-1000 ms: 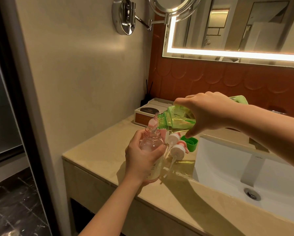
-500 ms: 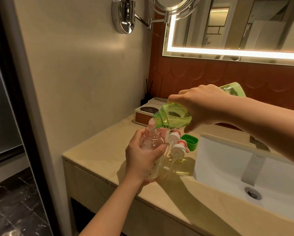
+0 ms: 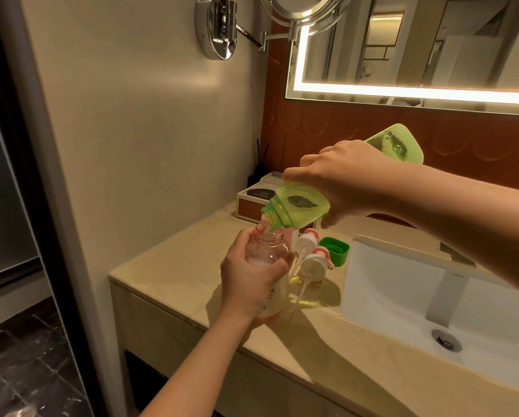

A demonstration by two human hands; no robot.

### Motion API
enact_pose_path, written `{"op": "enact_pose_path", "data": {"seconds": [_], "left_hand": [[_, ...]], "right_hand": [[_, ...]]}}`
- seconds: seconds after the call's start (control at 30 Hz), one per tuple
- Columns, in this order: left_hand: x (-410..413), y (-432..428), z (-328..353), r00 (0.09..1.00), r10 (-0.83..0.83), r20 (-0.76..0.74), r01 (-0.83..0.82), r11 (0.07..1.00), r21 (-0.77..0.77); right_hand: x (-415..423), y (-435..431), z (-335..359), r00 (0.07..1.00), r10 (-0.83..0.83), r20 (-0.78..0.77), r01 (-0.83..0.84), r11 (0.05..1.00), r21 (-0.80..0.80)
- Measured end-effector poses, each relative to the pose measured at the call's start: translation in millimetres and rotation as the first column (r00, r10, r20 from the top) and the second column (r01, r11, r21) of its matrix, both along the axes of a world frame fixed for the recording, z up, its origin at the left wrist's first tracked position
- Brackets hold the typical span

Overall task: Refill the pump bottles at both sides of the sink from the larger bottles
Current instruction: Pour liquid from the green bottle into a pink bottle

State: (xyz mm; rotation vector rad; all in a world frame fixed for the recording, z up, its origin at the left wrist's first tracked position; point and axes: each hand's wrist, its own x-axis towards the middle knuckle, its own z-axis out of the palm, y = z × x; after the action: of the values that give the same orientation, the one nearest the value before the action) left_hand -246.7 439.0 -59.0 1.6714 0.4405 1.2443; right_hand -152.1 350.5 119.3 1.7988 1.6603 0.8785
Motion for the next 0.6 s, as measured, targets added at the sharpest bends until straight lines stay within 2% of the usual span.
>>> {"op": "enact_pose_path", "data": {"seconds": [0.37,0.6], "left_hand": [[-1,-1,1,1.000,-0.029,0.003,0.029,0.999,-0.024],[-1,-2,2,1.000,-0.029,0.009,0.029,0.999,-0.018]], "right_hand": [[-9,3,-1,0.976,0.082,0.203,-0.073,0.996,-0.053],[-13,-2,-11,0.955,0.103,0.277,-0.111,0.994,0.010]]}}
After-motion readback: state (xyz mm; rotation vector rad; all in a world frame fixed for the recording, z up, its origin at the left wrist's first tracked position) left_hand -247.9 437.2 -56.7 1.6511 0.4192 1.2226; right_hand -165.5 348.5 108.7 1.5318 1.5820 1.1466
